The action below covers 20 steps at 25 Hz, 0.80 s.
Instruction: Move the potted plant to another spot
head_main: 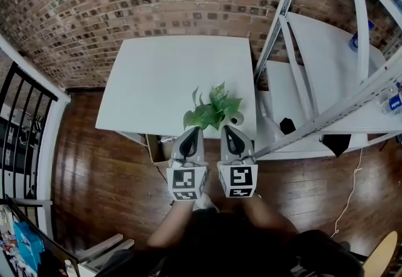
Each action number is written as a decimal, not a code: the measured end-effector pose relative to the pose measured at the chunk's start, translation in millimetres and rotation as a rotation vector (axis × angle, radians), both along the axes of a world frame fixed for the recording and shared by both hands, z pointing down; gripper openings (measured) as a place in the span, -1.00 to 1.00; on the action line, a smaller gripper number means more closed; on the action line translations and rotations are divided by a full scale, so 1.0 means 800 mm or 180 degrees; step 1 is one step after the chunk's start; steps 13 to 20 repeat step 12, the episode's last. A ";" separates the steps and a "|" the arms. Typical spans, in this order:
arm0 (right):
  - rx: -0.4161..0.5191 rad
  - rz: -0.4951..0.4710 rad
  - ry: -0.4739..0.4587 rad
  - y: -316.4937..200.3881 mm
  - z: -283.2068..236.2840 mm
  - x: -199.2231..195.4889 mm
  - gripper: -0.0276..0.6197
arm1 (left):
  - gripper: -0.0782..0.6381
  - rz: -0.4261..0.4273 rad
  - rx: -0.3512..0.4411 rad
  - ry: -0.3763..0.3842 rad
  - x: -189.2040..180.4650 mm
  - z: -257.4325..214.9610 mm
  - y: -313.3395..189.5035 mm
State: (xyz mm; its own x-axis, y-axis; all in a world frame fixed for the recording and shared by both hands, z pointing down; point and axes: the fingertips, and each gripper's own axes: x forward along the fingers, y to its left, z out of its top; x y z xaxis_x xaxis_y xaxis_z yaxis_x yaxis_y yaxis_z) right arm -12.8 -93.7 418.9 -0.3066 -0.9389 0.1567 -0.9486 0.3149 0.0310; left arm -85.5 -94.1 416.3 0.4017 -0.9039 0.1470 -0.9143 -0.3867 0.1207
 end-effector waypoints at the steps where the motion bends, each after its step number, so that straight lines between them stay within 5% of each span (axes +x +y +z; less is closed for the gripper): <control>1: -0.0001 0.0002 0.0001 0.000 0.000 0.000 -0.91 | -0.73 0.0010 -0.0018 -0.0001 0.001 0.001 0.000; 20: 0.0013 0.0034 0.0019 -0.005 0.004 0.003 -0.91 | -0.73 0.0060 -0.0025 0.0014 0.006 0.005 -0.004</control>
